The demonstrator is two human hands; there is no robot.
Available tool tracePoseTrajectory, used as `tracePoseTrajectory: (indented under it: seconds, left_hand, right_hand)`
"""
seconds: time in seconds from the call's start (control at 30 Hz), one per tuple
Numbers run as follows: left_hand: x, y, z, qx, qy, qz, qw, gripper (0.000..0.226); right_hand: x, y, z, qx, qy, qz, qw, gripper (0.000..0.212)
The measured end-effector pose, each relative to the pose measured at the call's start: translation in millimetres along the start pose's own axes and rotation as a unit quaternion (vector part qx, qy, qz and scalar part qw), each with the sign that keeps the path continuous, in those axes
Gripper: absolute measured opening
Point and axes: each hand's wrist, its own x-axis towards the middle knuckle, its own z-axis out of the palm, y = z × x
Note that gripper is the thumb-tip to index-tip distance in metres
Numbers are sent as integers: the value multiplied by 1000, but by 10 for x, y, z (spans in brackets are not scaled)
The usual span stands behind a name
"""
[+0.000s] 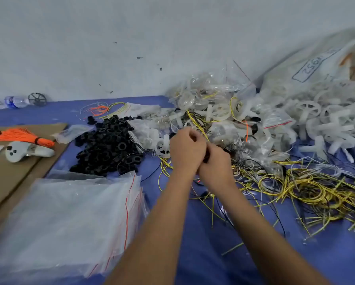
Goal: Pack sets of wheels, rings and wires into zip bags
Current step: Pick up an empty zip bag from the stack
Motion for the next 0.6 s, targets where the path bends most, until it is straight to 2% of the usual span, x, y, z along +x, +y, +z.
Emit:
tracePoseTrajectory:
  seconds: [0.07,0.17,0.3,0.37,0.43,0.6]
  left_hand:
    - [66,-201,-110,6,11,39,999,10]
    - [89,-586,-333,6,24,75,997,8]
    - [62,-962,-556,-2,47,105,993,8]
    - [78,-1091,-617,-26,65,100,993,11]
    - [86,-1163,-616,-72,89,73,991,15]
    - [48,-1182,-575,-132,84,10,988,18]
  right_hand:
    - [107,12,171,1,0,6,1000,21]
    - [169,63,508,-1,14,4,1000,9]
    - [116,190,752,-56,41,-105,992,8]
    - [85,220,816,-77,36,-162,983,8]
    - [59,246,862,-91,-1,-199,976,12]
    - [22,285,885,-155,-87,-229,957,16]
